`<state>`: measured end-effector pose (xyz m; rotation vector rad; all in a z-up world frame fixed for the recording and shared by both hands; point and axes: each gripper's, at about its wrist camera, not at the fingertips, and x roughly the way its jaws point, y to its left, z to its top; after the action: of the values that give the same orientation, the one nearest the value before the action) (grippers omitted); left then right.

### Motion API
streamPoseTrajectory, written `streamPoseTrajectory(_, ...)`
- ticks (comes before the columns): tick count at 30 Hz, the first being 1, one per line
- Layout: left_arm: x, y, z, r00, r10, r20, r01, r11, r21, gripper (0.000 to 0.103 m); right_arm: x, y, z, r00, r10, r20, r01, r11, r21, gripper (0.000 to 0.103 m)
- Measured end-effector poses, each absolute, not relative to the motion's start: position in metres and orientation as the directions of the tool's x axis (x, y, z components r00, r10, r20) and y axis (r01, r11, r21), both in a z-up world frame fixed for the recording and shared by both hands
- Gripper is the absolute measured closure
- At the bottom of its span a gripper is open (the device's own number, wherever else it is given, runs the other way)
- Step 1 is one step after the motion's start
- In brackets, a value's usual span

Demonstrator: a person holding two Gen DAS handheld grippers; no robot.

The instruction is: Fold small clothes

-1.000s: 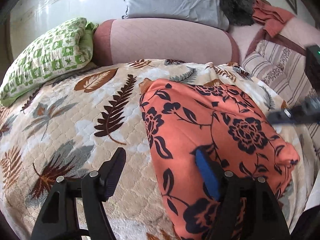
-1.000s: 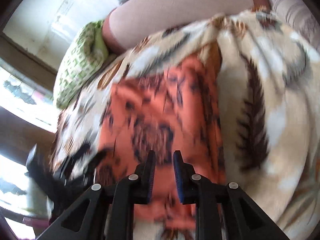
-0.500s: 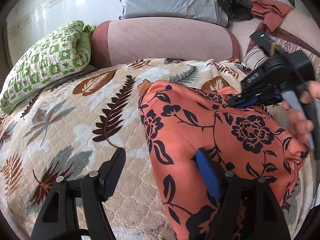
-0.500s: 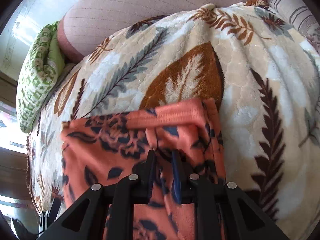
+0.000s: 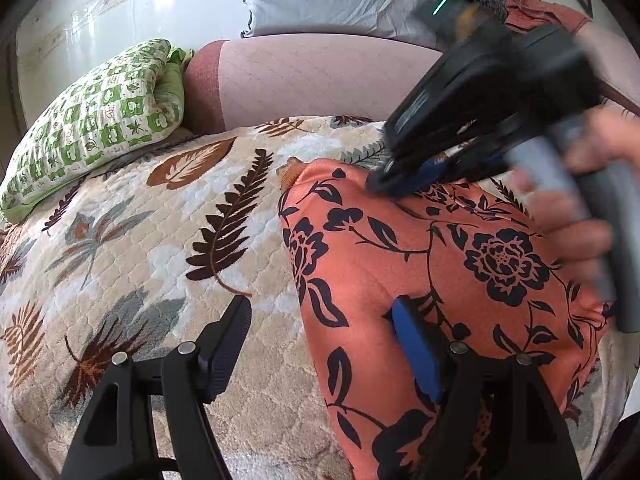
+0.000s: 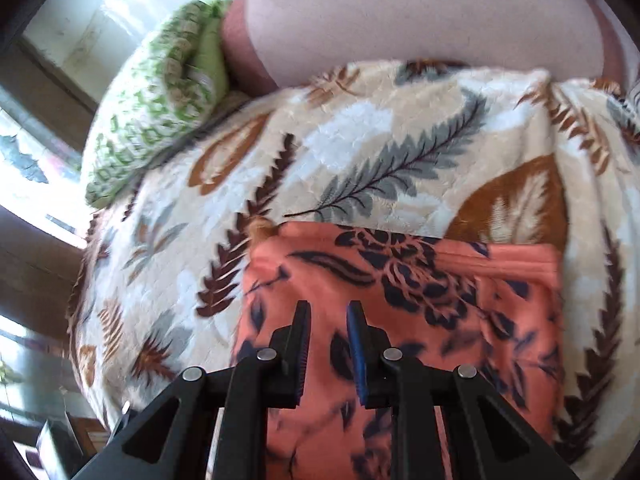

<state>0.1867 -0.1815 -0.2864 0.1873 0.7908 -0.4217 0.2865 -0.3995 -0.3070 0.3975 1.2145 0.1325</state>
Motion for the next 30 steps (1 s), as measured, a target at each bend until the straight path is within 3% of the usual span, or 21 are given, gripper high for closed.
streamPoseTrajectory(3, 0.19, -0.182, -0.288, 0.62, -0.289, -0.73, 0.43, 0.903, 0.008, 0.028, 0.298, -0.404, -0.336, 0.322, 0.36, -0.875, 0.16, 0.891, 0.425, 0.081)
streamPoseTrajectory(11, 0.19, -0.181, -0.286, 0.619, -0.292, -0.729, 0.421, 0.907, -0.005, 0.025, 0.246, -0.429, -0.298, 0.332, 0.379, -0.864, 0.158, 0.881, 0.447, 0.081)
streamPoseTrajectory(21, 0.185, -0.181, -0.285, 0.634, -0.277, -0.722, 0.412, 0.911, 0.013, 0.025, 0.136, -0.461, -0.253, 0.374, 0.257, -0.891, 0.159, 0.929, 0.335, 0.081)
streamPoseTrajectory(27, 0.18, -0.182, -0.287, 0.647, -0.272, -0.712, 0.42, 0.907, 0.035, 0.024, 0.098, -0.466, -0.306, 0.252, 0.26, -0.932, 0.254, 0.912, 0.323, 0.08)
streamPoseTrajectory(30, 0.177, -0.183, -0.288, 0.655, -0.268, -0.707, 0.425, 0.904, 0.051, 0.024, 0.073, -0.46, -0.306, 0.34, 0.232, -0.911, 0.222, 0.922, 0.318, 0.079)
